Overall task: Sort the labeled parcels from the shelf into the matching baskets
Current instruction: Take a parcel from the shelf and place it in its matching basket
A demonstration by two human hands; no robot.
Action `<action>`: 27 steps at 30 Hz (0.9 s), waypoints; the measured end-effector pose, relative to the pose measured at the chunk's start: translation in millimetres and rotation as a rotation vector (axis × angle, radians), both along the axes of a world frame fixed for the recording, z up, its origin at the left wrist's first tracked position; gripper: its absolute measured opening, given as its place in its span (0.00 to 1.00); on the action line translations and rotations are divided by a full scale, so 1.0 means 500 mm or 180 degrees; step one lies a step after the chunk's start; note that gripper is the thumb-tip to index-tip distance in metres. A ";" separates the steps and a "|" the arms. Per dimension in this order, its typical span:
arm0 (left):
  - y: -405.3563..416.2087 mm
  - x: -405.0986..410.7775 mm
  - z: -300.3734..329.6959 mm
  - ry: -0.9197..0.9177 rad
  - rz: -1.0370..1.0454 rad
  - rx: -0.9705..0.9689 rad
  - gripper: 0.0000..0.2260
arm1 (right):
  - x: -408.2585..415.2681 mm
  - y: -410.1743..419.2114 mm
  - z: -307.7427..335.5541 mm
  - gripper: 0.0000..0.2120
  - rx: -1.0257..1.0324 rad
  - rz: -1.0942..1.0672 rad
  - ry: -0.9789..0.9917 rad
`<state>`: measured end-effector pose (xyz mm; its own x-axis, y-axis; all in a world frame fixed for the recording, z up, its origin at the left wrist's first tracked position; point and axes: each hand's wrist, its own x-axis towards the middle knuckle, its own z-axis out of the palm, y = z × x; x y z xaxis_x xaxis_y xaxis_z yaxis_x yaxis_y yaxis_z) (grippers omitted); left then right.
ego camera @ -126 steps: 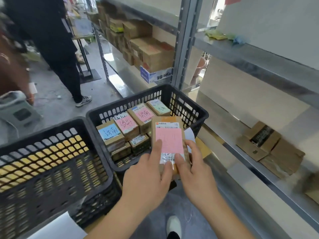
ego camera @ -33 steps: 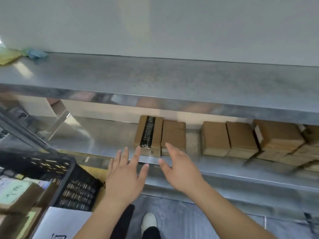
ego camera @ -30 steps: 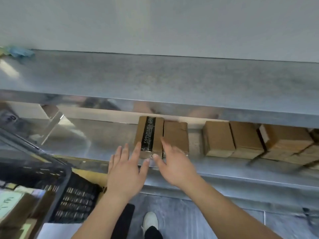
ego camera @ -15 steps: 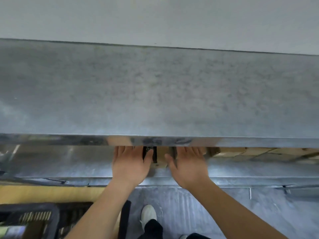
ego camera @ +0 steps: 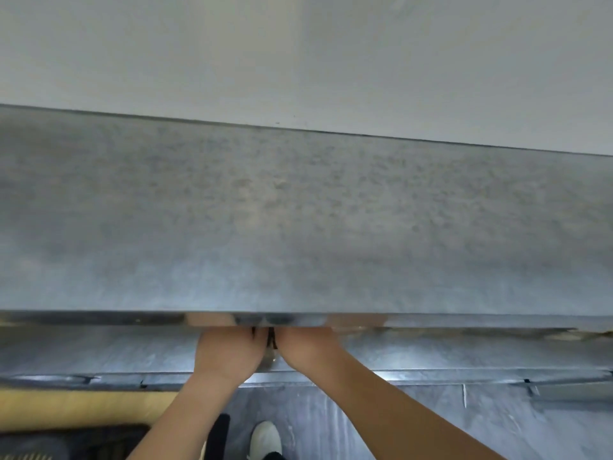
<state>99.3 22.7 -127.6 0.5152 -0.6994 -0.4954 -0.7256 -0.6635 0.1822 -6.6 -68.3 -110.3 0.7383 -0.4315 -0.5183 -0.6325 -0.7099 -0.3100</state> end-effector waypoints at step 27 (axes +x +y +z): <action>0.239 -0.423 0.081 -0.0643 0.2162 -0.1138 0.29 | -0.329 0.109 0.039 0.39 0.0433 0.0337 -0.0738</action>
